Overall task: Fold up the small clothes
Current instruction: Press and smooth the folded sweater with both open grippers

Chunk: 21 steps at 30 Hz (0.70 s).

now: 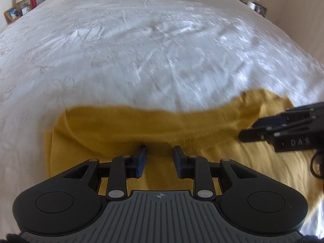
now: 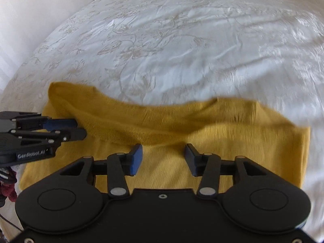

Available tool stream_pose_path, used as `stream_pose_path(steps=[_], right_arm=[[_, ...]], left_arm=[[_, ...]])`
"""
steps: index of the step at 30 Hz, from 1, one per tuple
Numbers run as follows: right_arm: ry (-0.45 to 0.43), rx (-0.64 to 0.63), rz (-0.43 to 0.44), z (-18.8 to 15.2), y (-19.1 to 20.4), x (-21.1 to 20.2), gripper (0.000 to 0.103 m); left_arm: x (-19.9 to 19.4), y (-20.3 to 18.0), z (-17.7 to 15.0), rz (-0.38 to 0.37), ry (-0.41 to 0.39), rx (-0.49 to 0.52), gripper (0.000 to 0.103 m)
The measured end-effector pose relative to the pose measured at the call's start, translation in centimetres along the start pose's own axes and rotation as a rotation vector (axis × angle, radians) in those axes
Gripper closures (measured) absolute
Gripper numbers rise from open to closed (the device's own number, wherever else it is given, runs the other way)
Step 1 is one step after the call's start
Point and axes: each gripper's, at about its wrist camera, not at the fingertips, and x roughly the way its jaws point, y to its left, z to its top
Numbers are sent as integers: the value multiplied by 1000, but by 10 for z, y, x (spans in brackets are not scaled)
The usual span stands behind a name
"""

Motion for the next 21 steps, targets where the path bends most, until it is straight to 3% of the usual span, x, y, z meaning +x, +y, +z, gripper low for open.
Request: stream_pose_path(steps=[5,8,11,21], right_arm=[[-67,48,-33,13,-12,-11,48],[-109,114,-43,5,-24,-32,45],[-126,182,-60,-12,-35,-53,42],[-68,327,-142,-88,-50,-105,42]], left_arm=[[1,28,33,55,-60,-131,75],[-16,41,34,60,-89,-168,72],[-39,49,17,50,-92,-185,58],[-95,55,-83,92,60,-204,57]])
